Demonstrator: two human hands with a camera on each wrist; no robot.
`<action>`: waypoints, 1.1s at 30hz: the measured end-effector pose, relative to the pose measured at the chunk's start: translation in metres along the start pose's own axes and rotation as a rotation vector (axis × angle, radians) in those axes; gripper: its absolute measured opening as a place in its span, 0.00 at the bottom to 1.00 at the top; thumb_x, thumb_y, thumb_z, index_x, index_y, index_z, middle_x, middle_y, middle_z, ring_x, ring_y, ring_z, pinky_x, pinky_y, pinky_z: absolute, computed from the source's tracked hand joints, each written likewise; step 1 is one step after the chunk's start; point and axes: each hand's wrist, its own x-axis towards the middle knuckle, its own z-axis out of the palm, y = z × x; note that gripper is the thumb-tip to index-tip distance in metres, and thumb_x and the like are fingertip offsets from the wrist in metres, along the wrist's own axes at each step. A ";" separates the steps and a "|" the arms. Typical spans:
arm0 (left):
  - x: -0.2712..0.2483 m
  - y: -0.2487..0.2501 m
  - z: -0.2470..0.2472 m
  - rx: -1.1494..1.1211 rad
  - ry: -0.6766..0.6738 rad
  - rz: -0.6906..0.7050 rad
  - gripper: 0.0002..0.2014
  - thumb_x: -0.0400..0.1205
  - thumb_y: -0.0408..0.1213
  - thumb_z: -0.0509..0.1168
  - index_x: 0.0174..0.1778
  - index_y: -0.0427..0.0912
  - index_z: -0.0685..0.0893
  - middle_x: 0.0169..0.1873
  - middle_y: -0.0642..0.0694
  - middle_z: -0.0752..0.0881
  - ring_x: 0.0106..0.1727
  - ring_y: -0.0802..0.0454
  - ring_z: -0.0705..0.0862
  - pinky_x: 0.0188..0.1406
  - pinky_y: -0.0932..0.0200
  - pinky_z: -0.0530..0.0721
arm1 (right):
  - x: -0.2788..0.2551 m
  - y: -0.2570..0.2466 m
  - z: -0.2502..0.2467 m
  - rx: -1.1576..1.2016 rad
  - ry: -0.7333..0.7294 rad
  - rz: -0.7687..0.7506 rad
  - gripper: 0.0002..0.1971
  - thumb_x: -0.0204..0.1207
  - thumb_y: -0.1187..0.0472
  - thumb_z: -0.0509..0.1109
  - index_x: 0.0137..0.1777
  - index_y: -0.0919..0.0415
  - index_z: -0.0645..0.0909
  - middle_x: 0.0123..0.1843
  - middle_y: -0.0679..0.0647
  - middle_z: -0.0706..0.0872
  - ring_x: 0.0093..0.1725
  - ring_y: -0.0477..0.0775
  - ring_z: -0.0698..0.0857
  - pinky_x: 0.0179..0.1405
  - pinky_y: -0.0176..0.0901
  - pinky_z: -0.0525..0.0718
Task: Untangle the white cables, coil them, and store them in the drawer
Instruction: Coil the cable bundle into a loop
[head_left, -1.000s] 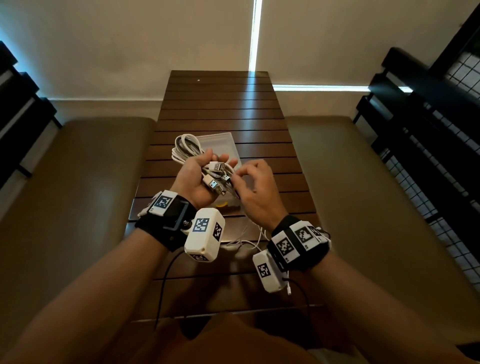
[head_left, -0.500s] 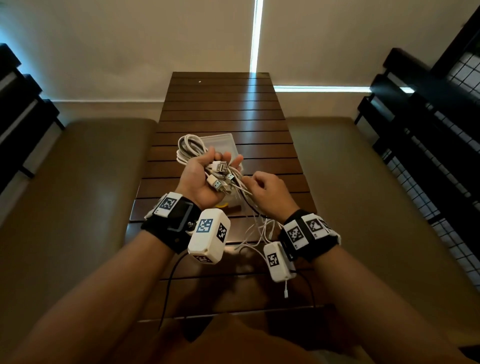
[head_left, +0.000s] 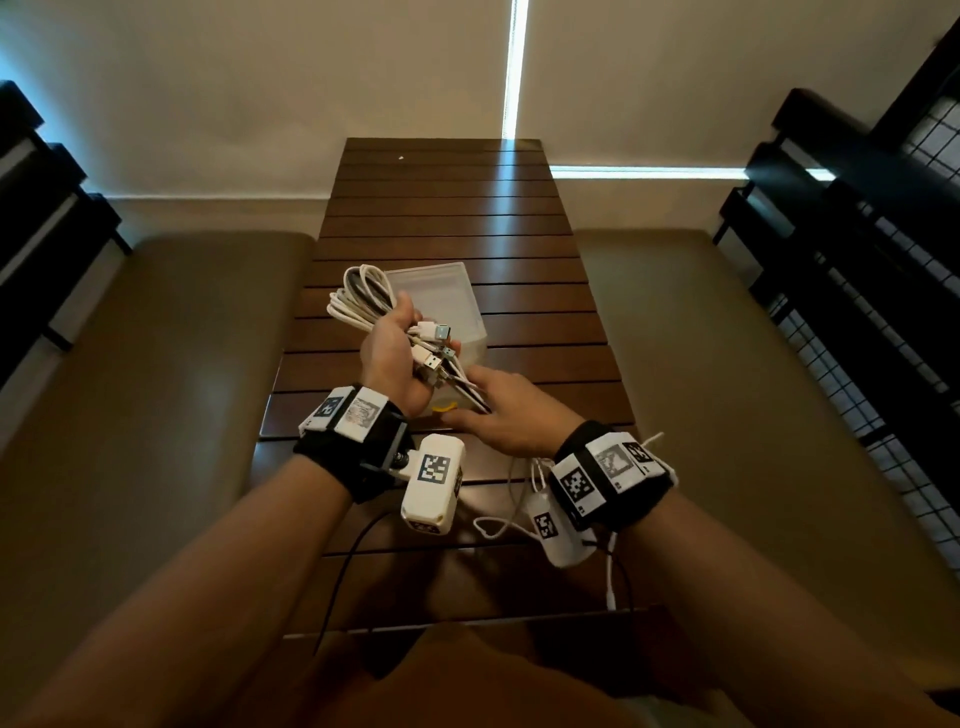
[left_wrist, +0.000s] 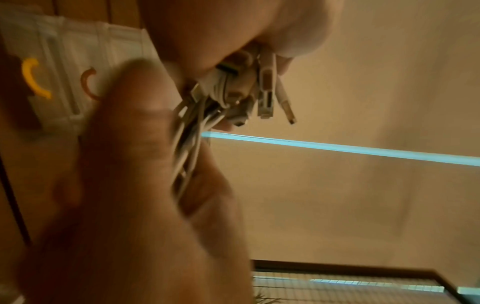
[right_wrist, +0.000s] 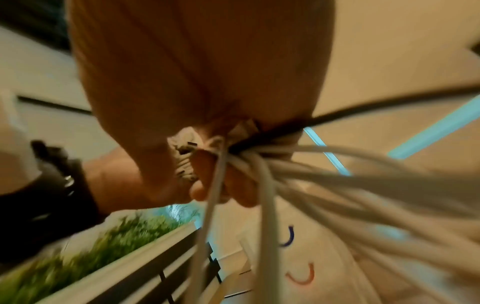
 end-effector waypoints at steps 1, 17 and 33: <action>0.001 0.000 -0.001 0.044 0.014 0.018 0.18 0.86 0.48 0.59 0.34 0.42 0.73 0.24 0.46 0.77 0.20 0.49 0.80 0.28 0.55 0.82 | -0.002 0.001 -0.003 -0.165 -0.011 -0.009 0.11 0.81 0.52 0.67 0.60 0.54 0.79 0.48 0.54 0.86 0.47 0.55 0.84 0.40 0.41 0.74; -0.028 0.013 -0.001 0.980 -0.466 -0.261 0.14 0.83 0.41 0.65 0.55 0.34 0.87 0.45 0.35 0.90 0.44 0.42 0.88 0.48 0.49 0.86 | 0.002 -0.011 -0.065 -0.262 -0.079 -0.085 0.13 0.56 0.47 0.86 0.33 0.54 0.89 0.33 0.45 0.88 0.35 0.40 0.84 0.33 0.33 0.81; -0.030 0.004 -0.012 1.120 -0.512 -0.428 0.29 0.63 0.33 0.81 0.59 0.26 0.84 0.56 0.28 0.87 0.50 0.41 0.86 0.46 0.53 0.85 | 0.021 -0.010 -0.057 -0.232 -0.123 0.034 0.20 0.54 0.53 0.87 0.44 0.61 0.88 0.38 0.52 0.91 0.39 0.49 0.89 0.44 0.49 0.90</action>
